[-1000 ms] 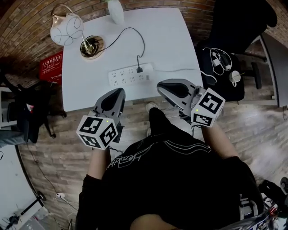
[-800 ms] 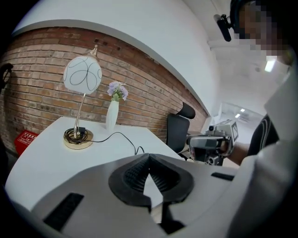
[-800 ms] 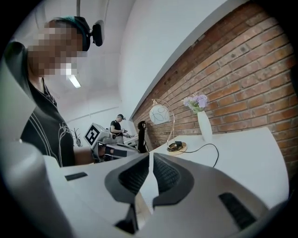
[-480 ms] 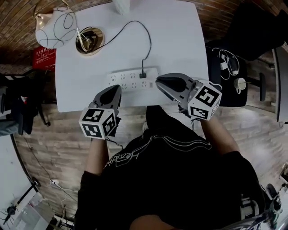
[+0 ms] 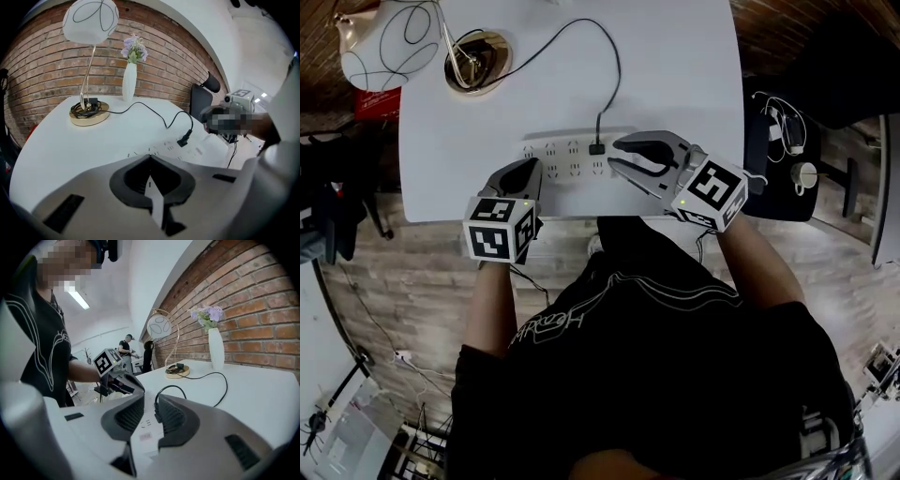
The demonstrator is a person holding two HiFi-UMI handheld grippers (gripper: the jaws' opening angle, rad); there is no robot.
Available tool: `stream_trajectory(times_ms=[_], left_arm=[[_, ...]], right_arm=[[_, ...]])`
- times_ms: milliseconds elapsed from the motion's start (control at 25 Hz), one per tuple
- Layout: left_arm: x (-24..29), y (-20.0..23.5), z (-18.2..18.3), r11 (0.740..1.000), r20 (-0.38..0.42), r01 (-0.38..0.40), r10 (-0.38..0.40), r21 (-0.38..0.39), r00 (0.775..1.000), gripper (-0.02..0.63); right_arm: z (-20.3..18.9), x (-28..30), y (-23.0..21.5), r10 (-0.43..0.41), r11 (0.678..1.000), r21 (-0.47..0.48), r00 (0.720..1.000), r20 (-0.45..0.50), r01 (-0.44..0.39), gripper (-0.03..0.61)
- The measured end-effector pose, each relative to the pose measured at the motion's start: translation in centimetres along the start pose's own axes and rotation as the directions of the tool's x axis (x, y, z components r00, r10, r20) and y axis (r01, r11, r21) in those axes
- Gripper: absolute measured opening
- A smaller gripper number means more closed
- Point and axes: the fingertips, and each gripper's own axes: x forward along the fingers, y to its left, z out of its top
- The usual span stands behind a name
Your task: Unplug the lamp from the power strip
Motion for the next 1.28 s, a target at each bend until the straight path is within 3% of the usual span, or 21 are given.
stream_trajectory(times_ms=[320, 560, 1040, 1280], left_arm=[[1.0, 0.3, -0.5, 1.000, -0.023, 0.015, -0.015, 0.010, 1.000, 0.003], [1.0, 0.3, -0.4, 0.999, 0.000, 0.035, -0.035, -0.005, 0.999, 0.003], [1.1, 0.4, -0.5, 0.999, -0.013, 0.030, -0.029, 0.014, 0.999, 0.003], [1.2, 0.4, -0.4, 0.999, -0.023, 0.029, -0.028, 0.042, 0.999, 0.003]], right_arm=[[-1.5, 3.0, -0.7, 0.052, 0.984, -0.166, 0.994, -0.095, -0.068, 0.083], [-2.5, 4.5, -0.6, 0.085, 0.960, -0.255, 0.987, -0.139, -0.118, 0.057], [-2.8, 4.9, -0.3, 0.126, 0.930, -0.333, 0.986, -0.107, -0.155, 0.035], [-2.8, 4.9, -0.6, 0.189, 0.951, -0.229, 0.977, -0.098, -0.207, 0.031]])
